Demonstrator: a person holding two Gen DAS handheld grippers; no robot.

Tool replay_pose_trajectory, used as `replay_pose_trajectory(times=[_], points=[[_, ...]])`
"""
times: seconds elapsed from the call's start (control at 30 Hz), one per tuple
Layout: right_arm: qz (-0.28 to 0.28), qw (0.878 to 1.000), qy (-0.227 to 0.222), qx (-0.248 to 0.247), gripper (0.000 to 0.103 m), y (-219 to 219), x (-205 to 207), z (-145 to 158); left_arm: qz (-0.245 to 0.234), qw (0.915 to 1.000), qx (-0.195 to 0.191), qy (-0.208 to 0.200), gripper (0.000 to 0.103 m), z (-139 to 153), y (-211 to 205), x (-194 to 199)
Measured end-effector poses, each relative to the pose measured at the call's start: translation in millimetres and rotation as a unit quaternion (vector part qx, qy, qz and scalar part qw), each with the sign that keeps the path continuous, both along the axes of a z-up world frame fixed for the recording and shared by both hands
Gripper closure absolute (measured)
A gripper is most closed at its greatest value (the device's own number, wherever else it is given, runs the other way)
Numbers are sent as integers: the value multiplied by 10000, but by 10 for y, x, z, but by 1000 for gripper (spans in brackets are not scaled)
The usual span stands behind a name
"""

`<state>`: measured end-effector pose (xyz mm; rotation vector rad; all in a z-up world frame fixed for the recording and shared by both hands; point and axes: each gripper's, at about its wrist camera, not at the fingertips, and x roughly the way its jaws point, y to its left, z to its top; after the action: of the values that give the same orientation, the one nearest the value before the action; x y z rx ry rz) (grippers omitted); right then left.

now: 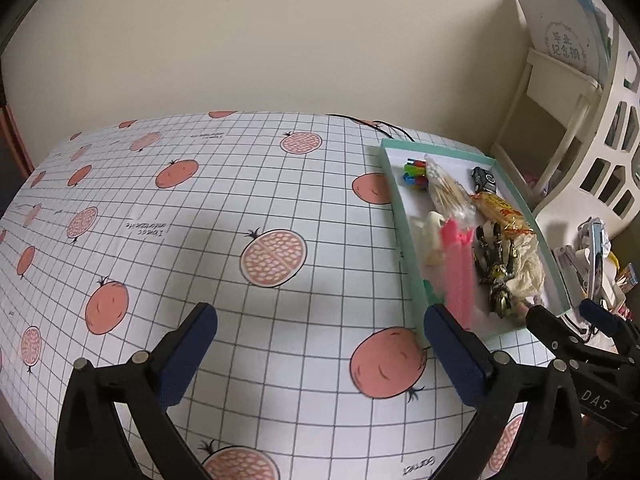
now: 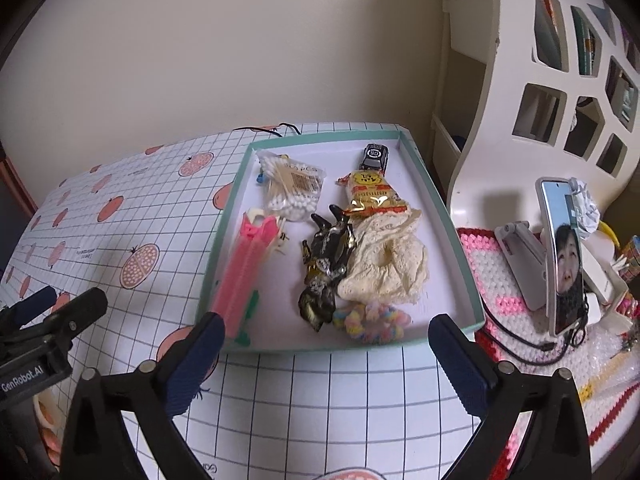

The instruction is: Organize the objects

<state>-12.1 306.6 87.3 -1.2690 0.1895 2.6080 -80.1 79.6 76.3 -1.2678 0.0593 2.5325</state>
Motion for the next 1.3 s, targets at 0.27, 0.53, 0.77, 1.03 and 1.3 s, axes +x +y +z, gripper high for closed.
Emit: replay_pose_trajectory(times=[0.27, 0.53, 0.77, 1.03, 1.3], points=[[-34, 9999, 91, -131, 0, -127, 200, 32, -57, 9993, -197, 315, 0, 40, -143, 207], [-99, 9992, 174, -357, 0, -291, 451, -16, 73, 9982, -81, 585, 0, 0, -335, 502], [-81, 9987, 196, -467, 0, -415, 718, -184, 204, 9982, 169, 541, 0, -156, -572, 736], [174, 9996, 160, -150, 0, -605, 916, -364, 623, 9970, 360, 287, 0, -419, -859, 890], [176, 9998, 90, -74, 0, -660, 1042, -541, 655, 9977, 129, 101, 0, -671, -870, 1027]])
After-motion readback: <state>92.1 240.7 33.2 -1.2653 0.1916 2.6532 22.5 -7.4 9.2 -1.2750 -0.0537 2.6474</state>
